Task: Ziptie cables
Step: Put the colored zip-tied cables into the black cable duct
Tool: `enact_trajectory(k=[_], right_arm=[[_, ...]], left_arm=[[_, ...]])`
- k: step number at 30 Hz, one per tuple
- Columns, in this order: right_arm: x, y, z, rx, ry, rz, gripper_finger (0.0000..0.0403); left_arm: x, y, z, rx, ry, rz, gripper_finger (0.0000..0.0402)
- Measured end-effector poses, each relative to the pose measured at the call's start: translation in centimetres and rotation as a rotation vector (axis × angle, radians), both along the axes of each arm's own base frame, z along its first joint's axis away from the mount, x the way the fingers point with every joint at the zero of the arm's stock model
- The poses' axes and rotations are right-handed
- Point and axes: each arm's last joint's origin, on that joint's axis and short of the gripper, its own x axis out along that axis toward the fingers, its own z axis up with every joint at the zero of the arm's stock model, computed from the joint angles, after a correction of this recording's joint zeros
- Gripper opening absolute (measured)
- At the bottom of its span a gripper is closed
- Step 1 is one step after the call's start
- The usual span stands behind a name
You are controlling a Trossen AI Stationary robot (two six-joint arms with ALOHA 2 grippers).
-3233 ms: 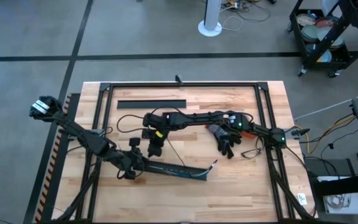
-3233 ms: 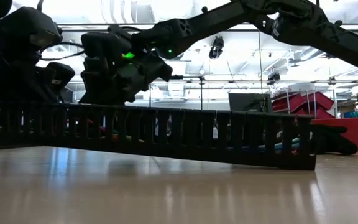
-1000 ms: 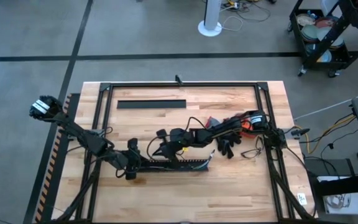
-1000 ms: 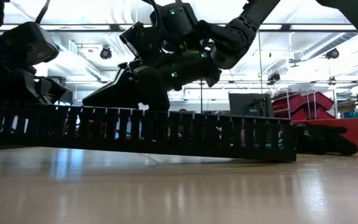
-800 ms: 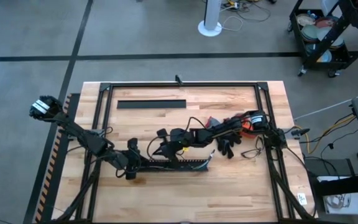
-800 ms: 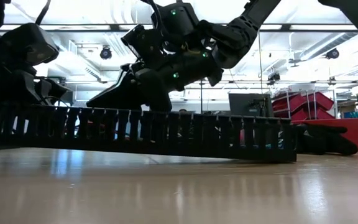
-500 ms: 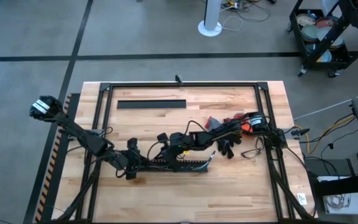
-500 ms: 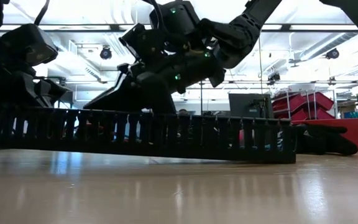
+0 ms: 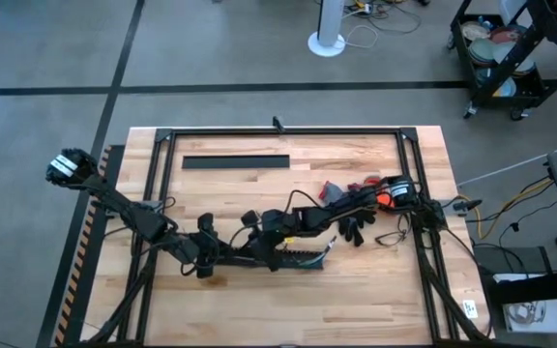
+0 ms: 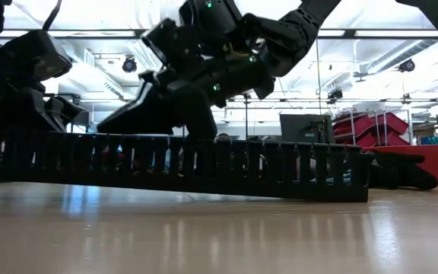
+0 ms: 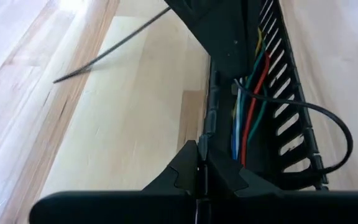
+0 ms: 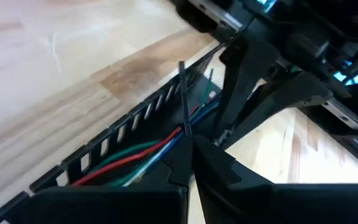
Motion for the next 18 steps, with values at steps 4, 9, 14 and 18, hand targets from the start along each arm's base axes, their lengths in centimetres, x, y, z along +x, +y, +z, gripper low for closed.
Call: enact_trajectory(k=[4, 9, 14, 18], right_arm=[[0.4, 0.1, 0.3, -0.052, 0.039, 0.026, 0.0], [1.0, -0.3, 0.8, 0.012, 0.088, -0.033, 0.0], [2.0, -1.0, 3.0, 0.121, 0.246, -0.134, 0.0], [2.9, -2.0, 4.3, 0.248, 0.404, -0.173, 0.0]], left_arm=[[0.0, 0.0, 0.0, 0.0, 0.0, 0.0, 0.0], [0.0, 0.0, 0.0, 0.0, 0.001, -0.001, 0.0], [0.0, 0.0, 0.0, 0.021, -0.001, -0.008, 0.0], [0.0, 0.0, 0.0, 0.052, -0.01, -0.02, 0.0]])
